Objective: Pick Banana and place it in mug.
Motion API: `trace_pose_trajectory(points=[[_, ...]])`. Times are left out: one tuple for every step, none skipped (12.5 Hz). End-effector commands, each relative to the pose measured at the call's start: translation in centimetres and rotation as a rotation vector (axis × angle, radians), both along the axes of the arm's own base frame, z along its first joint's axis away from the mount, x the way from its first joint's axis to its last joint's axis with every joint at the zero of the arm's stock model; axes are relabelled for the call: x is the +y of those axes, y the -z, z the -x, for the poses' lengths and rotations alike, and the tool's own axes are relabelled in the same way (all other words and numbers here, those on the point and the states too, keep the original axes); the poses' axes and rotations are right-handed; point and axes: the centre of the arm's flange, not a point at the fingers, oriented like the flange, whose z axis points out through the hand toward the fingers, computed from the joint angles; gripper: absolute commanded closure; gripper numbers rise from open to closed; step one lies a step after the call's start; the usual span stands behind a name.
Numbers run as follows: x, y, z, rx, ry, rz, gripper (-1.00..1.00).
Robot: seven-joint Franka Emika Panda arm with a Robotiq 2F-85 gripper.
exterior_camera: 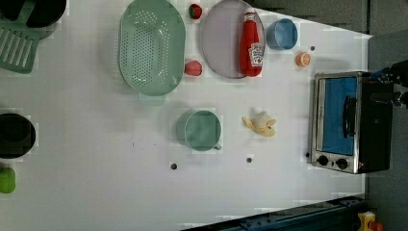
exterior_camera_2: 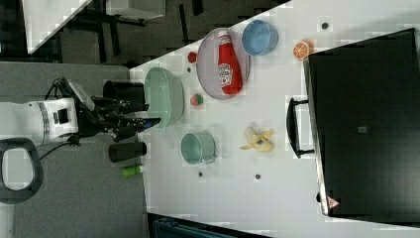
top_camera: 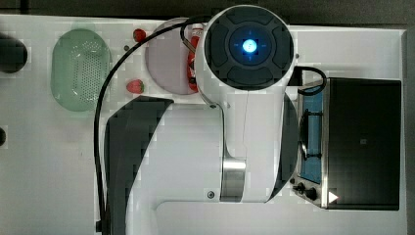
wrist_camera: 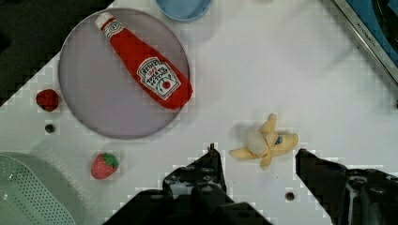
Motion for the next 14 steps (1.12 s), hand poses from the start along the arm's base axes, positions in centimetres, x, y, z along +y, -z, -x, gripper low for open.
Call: trace_pose_trajectory(points=[[-1.5, -0.5, 9.5, 0.023, 0.102, 0.017, -0.58], [-1.5, -0.5, 9.4, 0.021, 0.101, 0.017, -0.79], [-1.4, -0.4, 9.3, 0.02, 0.095, 0.018, -1.0], [-1.2, -0.1, 9.2, 0.025, 0.074, 0.019, -1.0], [-1.1, 0.6, 8.9, 0.034, 0.025, 0.02, -1.0], [-1.1, 1.5, 8.6, 0.048, -0.047, 0.02, -1.0], [-1.1, 2.7, 8.2, 0.06, -0.123, 0.02, -1.0], [-1.1, 4.2, 7.7, 0.072, -0.2, 0.018, -1.0], [-1.1, 5.9, 7.1, 0.086, -0.269, 0.016, -1.0], [-1.1, 7.8, 6.5, 0.099, -0.334, 0.012, -1.0], [-1.2, 9.8, 5.8, 0.111, -0.39, 0.008, -1.0], [-1.1, 11.8, 5.1, 0.12, -0.444, 0.005, -1.0], [-1.1, 13.9, 4.5, 0.132, -0.509, -0.001, -1.0], [-1.0, 16.0, 4.0, 0.142, -0.6, -0.007, -1.0]])
